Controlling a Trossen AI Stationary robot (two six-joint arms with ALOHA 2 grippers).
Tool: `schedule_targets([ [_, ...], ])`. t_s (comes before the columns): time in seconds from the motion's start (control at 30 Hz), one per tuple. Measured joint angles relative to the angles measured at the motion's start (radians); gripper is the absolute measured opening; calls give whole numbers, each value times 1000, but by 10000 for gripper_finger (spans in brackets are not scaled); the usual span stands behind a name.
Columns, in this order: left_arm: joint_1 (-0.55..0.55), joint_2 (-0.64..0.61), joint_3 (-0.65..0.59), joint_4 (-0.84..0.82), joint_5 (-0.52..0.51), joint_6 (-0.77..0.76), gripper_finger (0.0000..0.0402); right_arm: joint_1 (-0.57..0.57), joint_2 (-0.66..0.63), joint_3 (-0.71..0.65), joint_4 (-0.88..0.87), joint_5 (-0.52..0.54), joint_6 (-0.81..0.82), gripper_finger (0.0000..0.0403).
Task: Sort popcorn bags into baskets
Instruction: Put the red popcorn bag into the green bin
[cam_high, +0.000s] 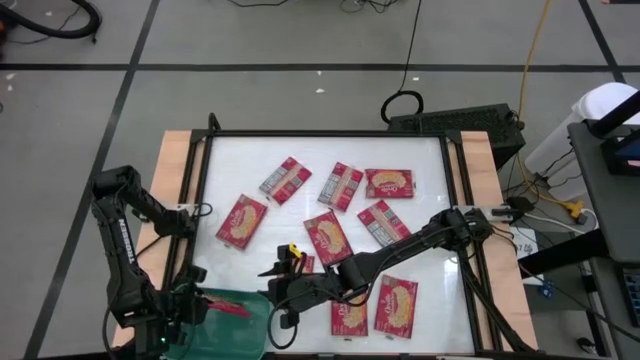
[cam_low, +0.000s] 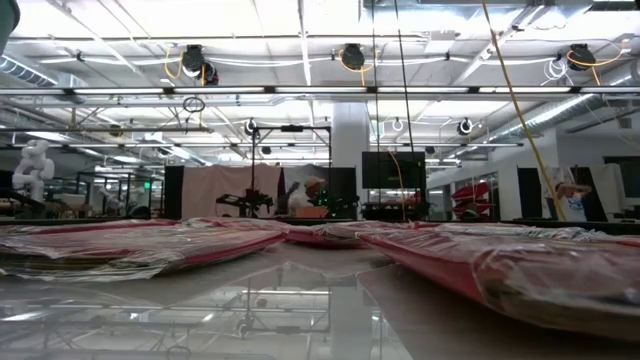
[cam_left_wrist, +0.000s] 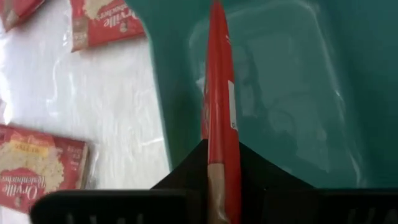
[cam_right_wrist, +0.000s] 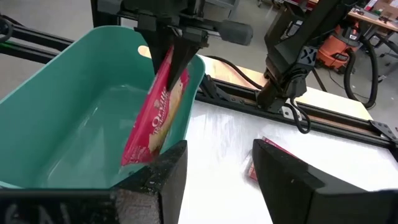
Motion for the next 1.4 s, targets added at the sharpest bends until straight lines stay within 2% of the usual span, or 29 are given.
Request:
schedule_targets([
  [0.17, 14, 0, -11, 3, -5, 5, 103, 0, 0, 0, 0, 0, -1, 173],
  [0.33, 12, 0, -14, 11, 12, 6, 117, 0, 0, 0, -3, -1, -1, 173],
  [0.47, 12, 0, -13, 46, 36, 26, 108, 0, 0, 0, -4, -1, 0, 173],
  [0.67, 30, -6, -13, 23, -21, -35, 79, 0, 0, 0, -3, -1, 0, 173],
  [0.77, 49, -26, -2, 4, -24, -46, 80, 0, 0, 0, -4, -1, 0, 173],
  [0.9, 81, -76, 10, -95, -67, -114, 87, 0, 0, 0, -7, -1, -2, 173],
  [1.07, 123, -89, -28, -252, -53, -188, 87, 0, 0, 0, -7, -1, -2, 173],
  [1.4, 213, -88, -115, -9, 85, 27, 88, 0, 0, 0, -37, -1, -1, 173],
])
